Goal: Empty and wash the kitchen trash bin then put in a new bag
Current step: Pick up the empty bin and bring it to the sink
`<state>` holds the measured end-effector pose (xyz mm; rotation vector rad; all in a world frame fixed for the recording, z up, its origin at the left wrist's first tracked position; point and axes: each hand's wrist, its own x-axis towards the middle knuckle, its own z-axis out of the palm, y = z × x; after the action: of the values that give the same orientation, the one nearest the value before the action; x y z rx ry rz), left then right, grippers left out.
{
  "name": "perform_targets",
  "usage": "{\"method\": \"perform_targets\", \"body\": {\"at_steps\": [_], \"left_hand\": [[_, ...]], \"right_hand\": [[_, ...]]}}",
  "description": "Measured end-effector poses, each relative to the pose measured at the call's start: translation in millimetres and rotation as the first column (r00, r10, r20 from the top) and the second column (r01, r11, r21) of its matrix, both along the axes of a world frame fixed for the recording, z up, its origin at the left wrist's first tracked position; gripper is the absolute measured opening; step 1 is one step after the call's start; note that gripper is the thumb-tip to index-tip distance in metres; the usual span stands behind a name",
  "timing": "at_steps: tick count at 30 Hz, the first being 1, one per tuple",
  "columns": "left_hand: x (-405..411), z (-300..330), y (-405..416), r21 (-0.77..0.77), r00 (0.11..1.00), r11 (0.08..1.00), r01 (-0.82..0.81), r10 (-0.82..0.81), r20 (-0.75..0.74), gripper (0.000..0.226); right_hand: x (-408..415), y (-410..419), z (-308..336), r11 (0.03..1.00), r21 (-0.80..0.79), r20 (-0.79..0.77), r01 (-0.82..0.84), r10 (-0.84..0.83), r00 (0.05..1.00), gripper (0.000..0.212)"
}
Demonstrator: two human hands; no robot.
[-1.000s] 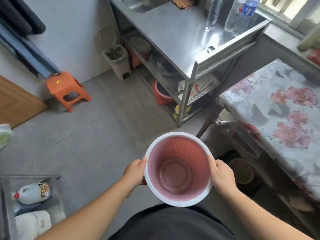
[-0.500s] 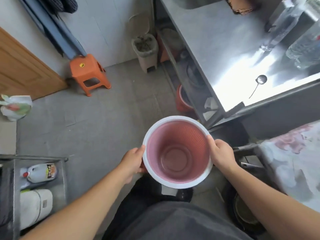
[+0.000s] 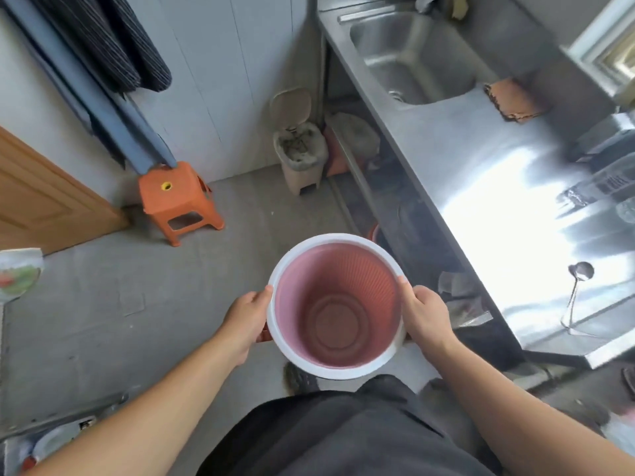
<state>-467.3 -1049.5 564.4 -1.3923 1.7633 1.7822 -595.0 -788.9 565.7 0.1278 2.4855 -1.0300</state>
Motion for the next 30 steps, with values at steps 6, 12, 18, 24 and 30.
{"method": "perform_targets", "body": {"at_steps": [6, 12, 18, 24, 30], "left_hand": [[-86, 18, -55, -0.097, 0.995, 0.994, -0.047, 0.037, -0.098, 0.042], [-186, 24, -93, -0.147, 0.992, 0.989, -0.010, -0.009, -0.129, 0.051], [-275, 32, -141, -0.105, 0.994, 0.992, -0.064, 0.054, -0.093, 0.041], [-356, 46, -191, -0.105, 0.980, 0.978, -0.182, 0.171, -0.105, 0.035], [-432, 42, -242, -0.060, 0.985, 0.992, -0.112, 0.103, -0.136, 0.066]], "right_hand": [[-69, -50, 18, 0.992, -0.069, -0.031, 0.107, -0.109, 0.994, 0.069], [-149, -86, 17, 0.970, -0.119, -0.048, 0.212, -0.219, 0.975, 0.070], [-245, -133, 13, 0.961, -0.144, 0.039, 0.235, -0.231, 0.972, 0.089], [-320, -194, 28, 0.952, -0.178, 0.008, 0.249, -0.252, 0.968, 0.088], [-371, -242, 37, 0.899, -0.226, 0.076, 0.375, -0.367, 0.927, 0.088]]}}
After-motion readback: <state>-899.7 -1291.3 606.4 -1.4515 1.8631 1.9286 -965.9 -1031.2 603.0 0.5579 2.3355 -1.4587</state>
